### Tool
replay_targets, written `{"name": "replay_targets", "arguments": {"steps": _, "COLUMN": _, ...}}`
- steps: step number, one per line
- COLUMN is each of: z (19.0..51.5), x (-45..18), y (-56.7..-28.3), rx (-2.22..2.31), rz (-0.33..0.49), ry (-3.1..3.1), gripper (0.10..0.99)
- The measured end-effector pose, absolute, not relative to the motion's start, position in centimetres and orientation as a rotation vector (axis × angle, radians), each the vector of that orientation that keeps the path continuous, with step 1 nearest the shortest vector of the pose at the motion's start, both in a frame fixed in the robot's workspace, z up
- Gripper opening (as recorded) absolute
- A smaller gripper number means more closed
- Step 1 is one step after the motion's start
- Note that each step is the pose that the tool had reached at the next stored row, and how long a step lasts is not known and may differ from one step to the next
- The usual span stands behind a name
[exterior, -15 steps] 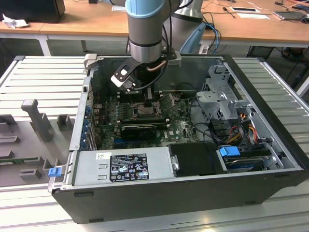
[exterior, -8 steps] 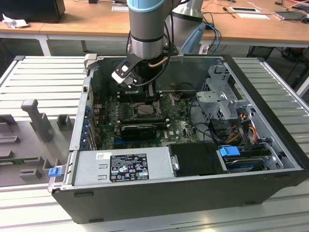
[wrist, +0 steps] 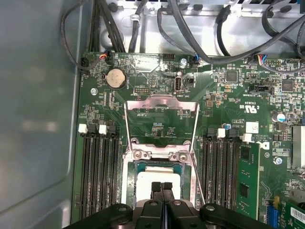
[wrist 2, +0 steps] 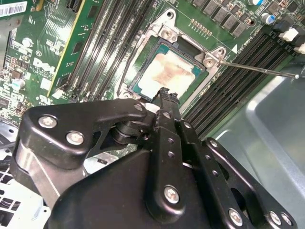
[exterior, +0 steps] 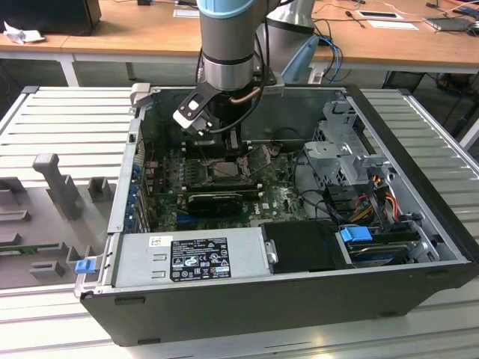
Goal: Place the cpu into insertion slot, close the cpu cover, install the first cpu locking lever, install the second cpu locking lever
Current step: 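Close the cpu cover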
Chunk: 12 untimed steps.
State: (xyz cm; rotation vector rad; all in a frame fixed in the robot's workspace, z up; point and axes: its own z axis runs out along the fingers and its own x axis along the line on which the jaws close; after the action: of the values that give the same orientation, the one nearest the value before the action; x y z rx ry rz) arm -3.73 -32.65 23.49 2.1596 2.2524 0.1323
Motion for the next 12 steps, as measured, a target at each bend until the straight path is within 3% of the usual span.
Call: {"name": "replay_targets", "arguments": {"steps": 12, "z": 23.5, "x": -2.5, "y": -32.7, "rx": 2.16, "rz": 0.132, "ry": 2.252, "gripper": 0.106}}
